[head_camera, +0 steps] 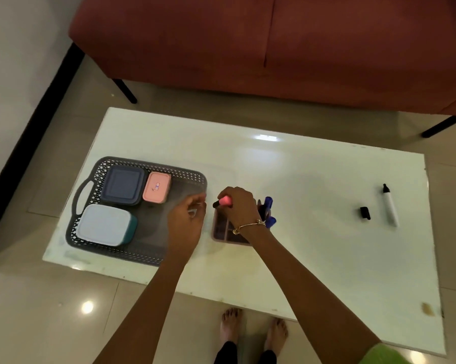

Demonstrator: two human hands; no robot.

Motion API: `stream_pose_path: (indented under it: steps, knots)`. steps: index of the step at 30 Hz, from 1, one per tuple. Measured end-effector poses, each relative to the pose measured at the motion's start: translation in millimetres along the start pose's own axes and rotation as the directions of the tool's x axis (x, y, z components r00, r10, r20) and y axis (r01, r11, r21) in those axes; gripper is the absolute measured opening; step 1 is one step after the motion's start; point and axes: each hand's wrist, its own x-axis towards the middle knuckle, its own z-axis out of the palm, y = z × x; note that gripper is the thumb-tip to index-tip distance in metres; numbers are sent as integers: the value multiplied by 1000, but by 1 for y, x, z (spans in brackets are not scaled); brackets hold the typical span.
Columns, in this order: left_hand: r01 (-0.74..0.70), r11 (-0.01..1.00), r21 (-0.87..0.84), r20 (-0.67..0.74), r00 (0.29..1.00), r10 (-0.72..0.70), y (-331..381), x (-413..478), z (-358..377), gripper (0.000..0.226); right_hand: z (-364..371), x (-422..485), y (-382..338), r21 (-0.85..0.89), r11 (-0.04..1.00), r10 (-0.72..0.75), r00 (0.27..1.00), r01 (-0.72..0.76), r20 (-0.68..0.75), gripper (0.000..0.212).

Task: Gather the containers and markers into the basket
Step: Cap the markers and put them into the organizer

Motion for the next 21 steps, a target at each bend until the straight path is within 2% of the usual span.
stream_pose_path:
  steps: [4,11,15,21]
  knots:
    - [1,1000,-14,-14,1000,-2,-9,2,-5,21,17,2,-1,-163,987,16,997,-4,73,21]
    - [20,1000,-7,5,1000,-20,-10,-6,-6,22,7,-3,-3,-362,923,120,991,-131,-51,24]
    - [22,999,-33,-2,1000,-22,-5,-12,1,21,9,-4,-2,-387,907,181,983,-164,8,21]
    - [-10,1000,-11,45,999,10,7,-21,17,21,12,-7,0,-318,941,131,991,-119,18,19]
